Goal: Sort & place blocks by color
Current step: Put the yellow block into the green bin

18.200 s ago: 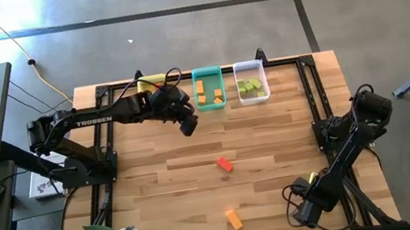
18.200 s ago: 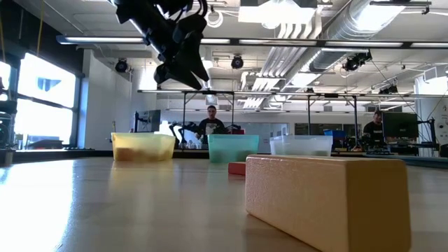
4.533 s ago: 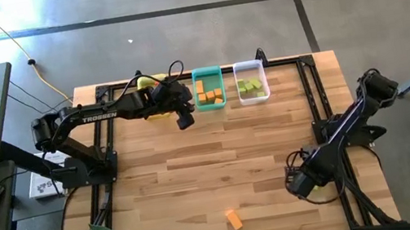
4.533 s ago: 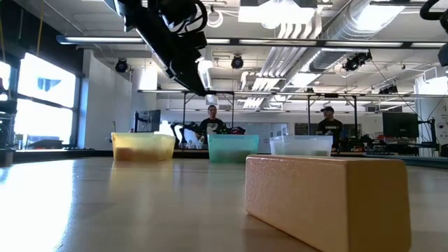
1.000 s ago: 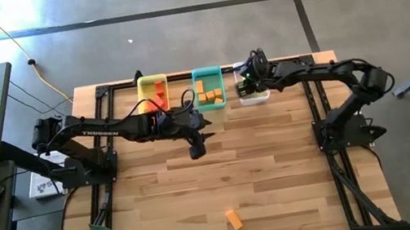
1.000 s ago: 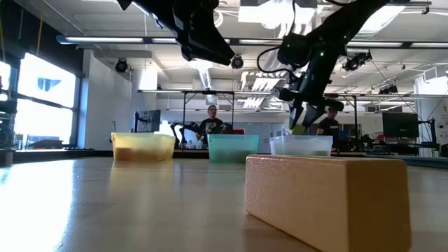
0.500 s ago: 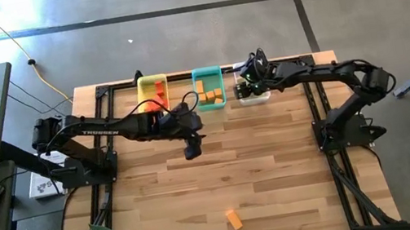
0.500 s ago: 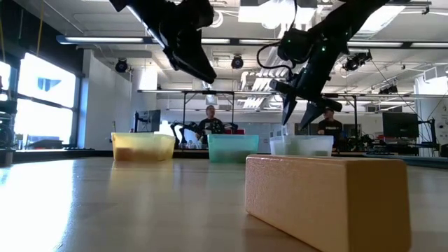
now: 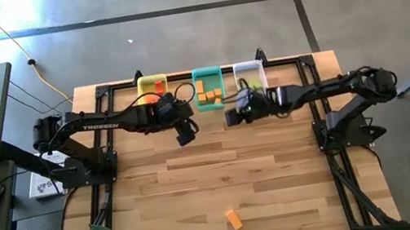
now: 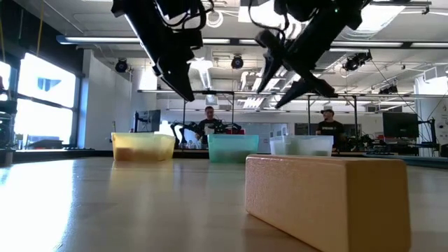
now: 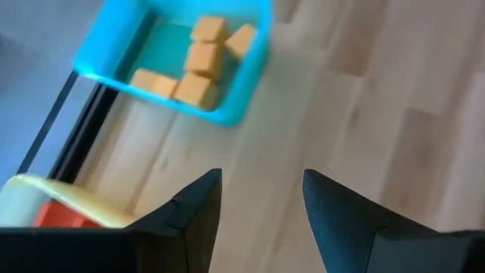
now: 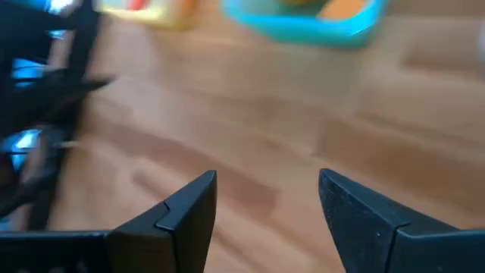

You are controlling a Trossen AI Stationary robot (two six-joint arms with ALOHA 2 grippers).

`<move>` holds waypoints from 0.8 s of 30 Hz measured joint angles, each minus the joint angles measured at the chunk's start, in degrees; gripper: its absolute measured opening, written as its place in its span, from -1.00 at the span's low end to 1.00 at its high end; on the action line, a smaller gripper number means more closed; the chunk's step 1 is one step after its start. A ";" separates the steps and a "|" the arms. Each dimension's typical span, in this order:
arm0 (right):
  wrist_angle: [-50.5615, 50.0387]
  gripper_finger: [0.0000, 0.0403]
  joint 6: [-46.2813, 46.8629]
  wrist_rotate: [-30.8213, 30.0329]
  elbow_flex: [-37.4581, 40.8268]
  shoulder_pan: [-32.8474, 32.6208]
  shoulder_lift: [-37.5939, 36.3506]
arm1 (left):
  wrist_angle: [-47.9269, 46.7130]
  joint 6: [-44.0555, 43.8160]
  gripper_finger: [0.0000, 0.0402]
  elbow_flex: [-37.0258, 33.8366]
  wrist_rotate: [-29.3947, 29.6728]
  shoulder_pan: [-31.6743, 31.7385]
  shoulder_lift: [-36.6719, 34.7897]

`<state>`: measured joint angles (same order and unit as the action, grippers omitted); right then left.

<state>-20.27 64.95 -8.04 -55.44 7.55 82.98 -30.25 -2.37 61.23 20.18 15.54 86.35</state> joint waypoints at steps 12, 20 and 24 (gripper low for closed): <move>22.55 0.08 5.48 -13.16 0.00 -16.87 -0.04 | -0.10 4.76 -0.14 0.00 -6.43 9.88 0.00; 37.92 0.08 -0.70 -24.00 0.00 -23.74 -0.04 | -0.15 8.68 -0.14 0.00 -6.72 15.45 0.00; 42.13 0.08 -4.53 -27.66 -1.45 -26.40 -0.04 | -0.15 10.12 -0.14 0.00 -6.75 17.48 0.00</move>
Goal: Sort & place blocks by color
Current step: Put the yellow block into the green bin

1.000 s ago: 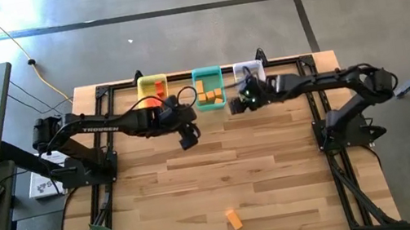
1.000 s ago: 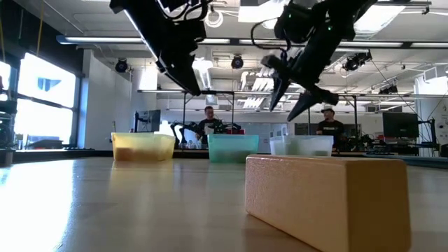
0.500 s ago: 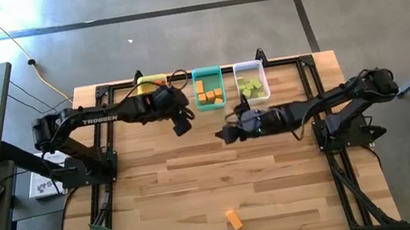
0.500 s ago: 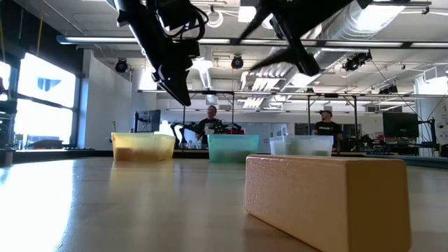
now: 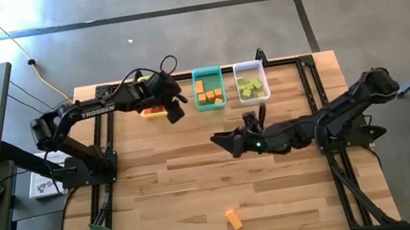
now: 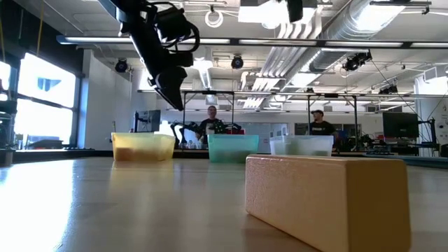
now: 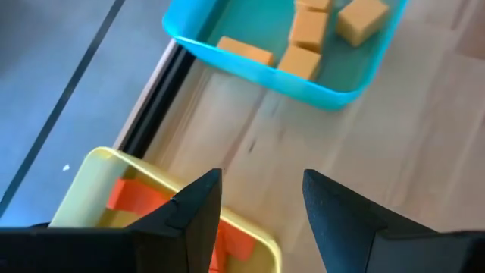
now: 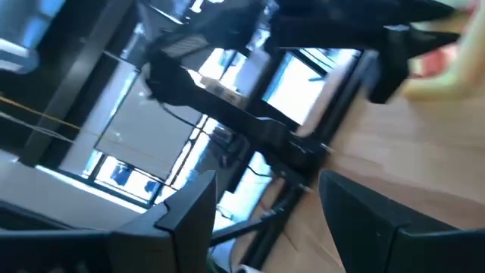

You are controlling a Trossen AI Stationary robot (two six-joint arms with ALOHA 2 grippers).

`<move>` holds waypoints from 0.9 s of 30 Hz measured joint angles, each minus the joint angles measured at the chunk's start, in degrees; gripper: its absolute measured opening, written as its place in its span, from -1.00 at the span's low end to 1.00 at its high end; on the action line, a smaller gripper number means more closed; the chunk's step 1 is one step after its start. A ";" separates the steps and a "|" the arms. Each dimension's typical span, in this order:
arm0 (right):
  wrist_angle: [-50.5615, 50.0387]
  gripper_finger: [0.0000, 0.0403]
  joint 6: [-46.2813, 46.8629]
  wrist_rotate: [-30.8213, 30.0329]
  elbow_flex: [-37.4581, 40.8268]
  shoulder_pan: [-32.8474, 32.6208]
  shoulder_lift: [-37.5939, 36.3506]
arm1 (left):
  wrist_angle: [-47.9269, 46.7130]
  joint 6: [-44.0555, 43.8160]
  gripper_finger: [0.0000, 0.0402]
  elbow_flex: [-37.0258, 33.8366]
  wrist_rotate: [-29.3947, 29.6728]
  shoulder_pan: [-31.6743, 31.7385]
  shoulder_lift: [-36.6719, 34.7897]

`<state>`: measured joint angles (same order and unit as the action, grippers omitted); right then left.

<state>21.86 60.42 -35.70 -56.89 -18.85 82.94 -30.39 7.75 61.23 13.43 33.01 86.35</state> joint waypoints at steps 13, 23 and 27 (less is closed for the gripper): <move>-24.09 0.08 -10.94 2.28 -22.27 -2.71 4.47 | -0.01 -3.14 -0.14 -0.01 -1.48 2.08 0.00; -55.01 0.08 6.92 16.13 -34.25 -3.08 13.33 | -0.16 -10.43 -0.14 0.00 -4.08 1.73 0.00; -59.78 0.08 11.90 24.74 -35.44 -3.13 17.81 | -0.34 -10.68 -0.14 0.00 -4.42 1.58 0.00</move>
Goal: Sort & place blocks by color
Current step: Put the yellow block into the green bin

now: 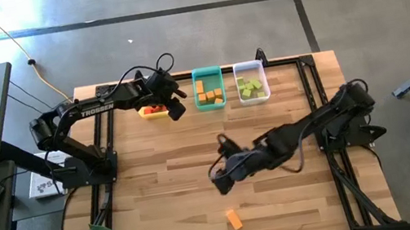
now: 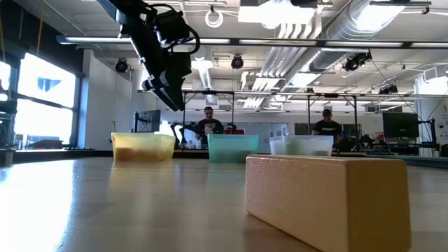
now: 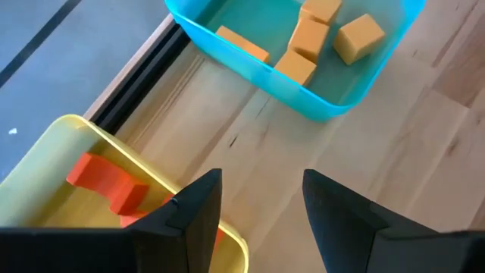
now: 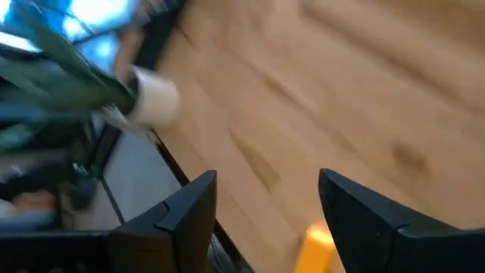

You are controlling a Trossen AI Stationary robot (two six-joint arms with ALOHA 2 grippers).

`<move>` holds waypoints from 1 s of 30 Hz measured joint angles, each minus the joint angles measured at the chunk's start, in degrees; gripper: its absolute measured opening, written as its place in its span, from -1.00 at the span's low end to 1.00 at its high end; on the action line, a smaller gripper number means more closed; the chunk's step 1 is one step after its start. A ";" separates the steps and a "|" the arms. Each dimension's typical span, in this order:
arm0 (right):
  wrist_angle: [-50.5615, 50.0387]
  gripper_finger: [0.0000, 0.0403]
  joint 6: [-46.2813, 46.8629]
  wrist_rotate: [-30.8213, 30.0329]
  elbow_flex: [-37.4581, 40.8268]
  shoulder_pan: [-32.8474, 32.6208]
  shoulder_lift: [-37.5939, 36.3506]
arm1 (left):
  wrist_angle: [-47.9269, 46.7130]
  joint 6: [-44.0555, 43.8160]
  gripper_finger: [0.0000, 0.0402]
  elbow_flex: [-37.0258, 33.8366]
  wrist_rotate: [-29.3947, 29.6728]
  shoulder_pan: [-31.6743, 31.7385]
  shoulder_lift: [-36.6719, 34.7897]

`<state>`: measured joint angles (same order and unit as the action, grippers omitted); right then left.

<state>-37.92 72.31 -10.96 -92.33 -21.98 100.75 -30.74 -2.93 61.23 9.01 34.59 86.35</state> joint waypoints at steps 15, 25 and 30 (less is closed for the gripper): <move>-3.31 0.08 11.66 15.00 0.31 -3.04 12.49 | -2.48 0.04 -0.14 0.00 0.03 -0.16 0.00; -2.46 0.08 17.87 14.25 0.35 -5.92 15.02 | -2.48 0.06 -0.14 0.00 0.67 -0.16 0.00; 0.50 0.08 19.43 14.02 0.35 -6.89 16.86 | -2.48 0.04 -0.14 0.00 0.70 -0.16 0.00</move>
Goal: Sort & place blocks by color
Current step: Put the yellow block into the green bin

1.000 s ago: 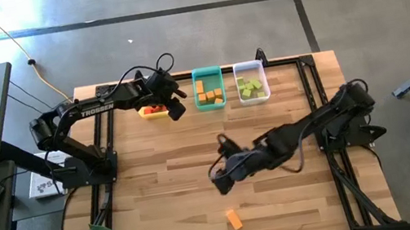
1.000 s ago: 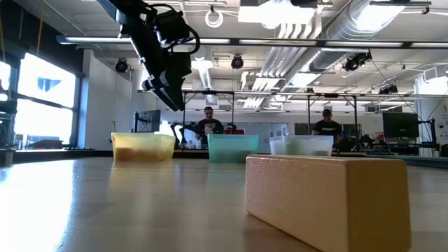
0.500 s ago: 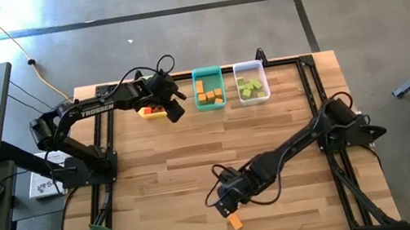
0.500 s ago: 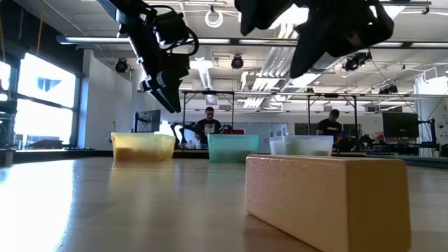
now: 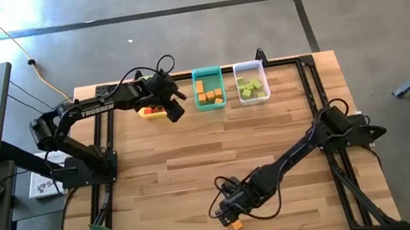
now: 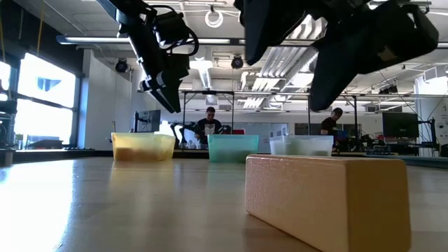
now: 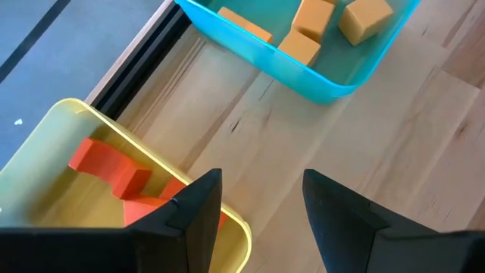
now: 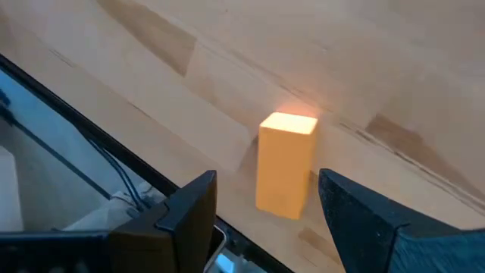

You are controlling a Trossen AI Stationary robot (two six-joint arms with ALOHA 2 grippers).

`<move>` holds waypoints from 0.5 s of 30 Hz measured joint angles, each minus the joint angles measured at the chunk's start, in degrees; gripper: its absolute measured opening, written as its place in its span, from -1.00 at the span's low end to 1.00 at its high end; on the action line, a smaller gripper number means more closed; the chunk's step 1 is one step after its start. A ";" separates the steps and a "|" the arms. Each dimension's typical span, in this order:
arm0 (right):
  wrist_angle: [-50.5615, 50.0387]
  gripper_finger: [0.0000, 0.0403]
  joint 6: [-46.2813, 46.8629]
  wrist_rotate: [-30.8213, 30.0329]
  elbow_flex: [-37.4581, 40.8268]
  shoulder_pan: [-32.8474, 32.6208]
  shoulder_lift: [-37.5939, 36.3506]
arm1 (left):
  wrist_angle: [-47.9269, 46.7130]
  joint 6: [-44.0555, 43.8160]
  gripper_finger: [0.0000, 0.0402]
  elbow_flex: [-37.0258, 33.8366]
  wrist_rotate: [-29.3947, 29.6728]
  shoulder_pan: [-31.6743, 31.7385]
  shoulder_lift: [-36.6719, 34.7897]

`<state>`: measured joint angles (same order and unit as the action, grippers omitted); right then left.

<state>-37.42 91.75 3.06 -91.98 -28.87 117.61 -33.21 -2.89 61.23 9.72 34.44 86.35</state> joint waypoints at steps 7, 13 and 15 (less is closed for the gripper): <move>1.94 0.08 0.87 0.25 0.02 -0.87 2.90 | 0.00 -1.45 -0.14 0.00 -0.04 0.00 0.00; 2.53 0.08 0.45 0.19 0.02 -0.81 4.75 | 0.00 -2.54 -0.14 0.00 -0.04 0.00 0.00; 3.45 0.08 0.28 0.23 0.02 -0.77 5.60 | 0.00 -2.53 -0.14 0.00 -0.07 0.00 0.01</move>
<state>-33.97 92.02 3.29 -91.96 -29.65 123.20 -33.21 -5.42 61.23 9.65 34.44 86.36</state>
